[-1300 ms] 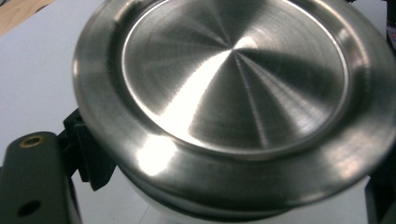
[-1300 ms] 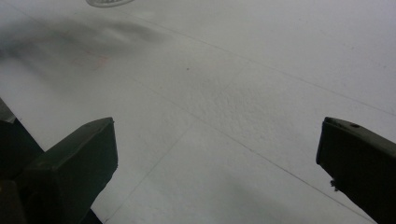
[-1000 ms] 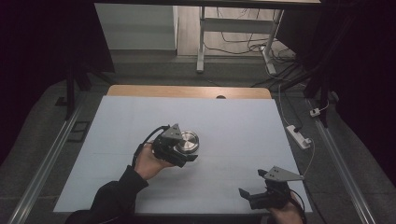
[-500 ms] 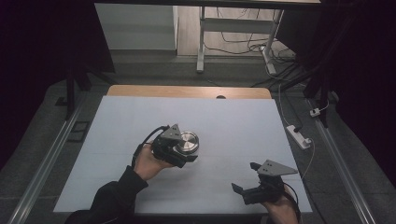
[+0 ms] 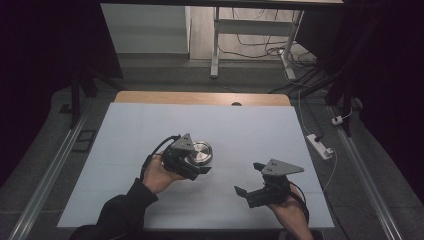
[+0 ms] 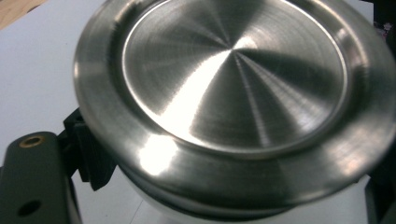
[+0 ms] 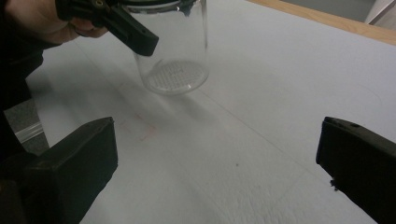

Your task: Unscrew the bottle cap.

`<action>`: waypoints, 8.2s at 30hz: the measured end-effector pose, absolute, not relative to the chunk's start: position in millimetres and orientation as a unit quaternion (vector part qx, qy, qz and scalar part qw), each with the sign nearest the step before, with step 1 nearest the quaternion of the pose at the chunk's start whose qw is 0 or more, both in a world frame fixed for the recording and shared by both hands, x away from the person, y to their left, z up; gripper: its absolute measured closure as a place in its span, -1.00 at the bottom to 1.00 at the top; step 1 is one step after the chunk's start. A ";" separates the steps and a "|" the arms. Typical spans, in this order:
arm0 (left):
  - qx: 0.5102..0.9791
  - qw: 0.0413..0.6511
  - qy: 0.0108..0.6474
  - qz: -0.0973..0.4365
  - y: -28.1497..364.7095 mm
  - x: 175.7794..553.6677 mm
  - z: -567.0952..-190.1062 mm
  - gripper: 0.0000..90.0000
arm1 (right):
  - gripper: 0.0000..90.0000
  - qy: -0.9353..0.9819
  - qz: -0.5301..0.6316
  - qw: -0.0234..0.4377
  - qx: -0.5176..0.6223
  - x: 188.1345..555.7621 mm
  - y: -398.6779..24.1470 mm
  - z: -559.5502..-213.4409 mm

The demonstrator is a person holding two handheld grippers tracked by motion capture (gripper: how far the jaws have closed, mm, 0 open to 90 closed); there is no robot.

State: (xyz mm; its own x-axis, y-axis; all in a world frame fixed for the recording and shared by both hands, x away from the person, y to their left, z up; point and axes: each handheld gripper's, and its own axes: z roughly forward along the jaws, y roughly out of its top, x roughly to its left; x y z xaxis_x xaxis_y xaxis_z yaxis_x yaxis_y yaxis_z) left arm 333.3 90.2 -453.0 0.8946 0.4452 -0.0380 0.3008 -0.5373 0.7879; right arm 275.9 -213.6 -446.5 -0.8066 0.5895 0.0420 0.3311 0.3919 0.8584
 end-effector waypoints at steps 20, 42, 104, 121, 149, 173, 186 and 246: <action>0.876 0.429 0.204 0.082 88.4 331.4 -454.7 -0.65 | -1.00 0.836 0.466 0.123 0.263 304.5 -162.5 -423.2; 0.886 0.420 0.182 0.070 85.2 329.8 -453.8 -0.65 | -0.78 0.843 0.486 0.084 0.217 329.8 -104.8 -416.5; 0.889 0.457 0.017 -0.031 87.5 315.9 -439.7 -0.65 | -0.56 0.857 0.512 -0.048 0.027 328.5 -119.3 -402.6; 0.880 0.441 0.168 0.057 95.1 325.7 -440.6 -0.65 | -0.86 0.851 0.496 0.069 0.156 321.9 -117.0 -395.2; 0.883 0.468 -0.003 -0.024 86.4 308.2 -432.9 -0.65 | -0.78 0.844 0.533 -0.058 -0.003 322.4 -134.6 -390.6; 0.887 0.459 0.043 -0.010 88.8 314.0 -435.6 -0.65 | -0.60 0.865 0.498 0.015 0.061 315.9 -116.1 -397.8; 0.885 0.463 0.047 -0.004 87.2 312.8 -433.8 -0.65 | -0.81 0.829 0.554 -0.072 -0.007 330.7 -135.2 -403.2; 0.896 0.441 0.042 -0.004 94.3 323.3 -445.2 -0.65 | -0.57 0.851 0.523 -0.005 0.037 320.9 -128.4 -393.4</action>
State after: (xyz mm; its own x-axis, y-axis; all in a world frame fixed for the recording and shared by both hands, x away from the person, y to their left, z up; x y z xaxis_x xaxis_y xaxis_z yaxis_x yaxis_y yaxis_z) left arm 323.3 94.3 -445.2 0.9965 0.0710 -0.0449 0.0789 -0.6070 0.7908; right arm 320.9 -128.4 -393.4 -0.9972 0.0573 0.0471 0.0679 0.4495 0.8907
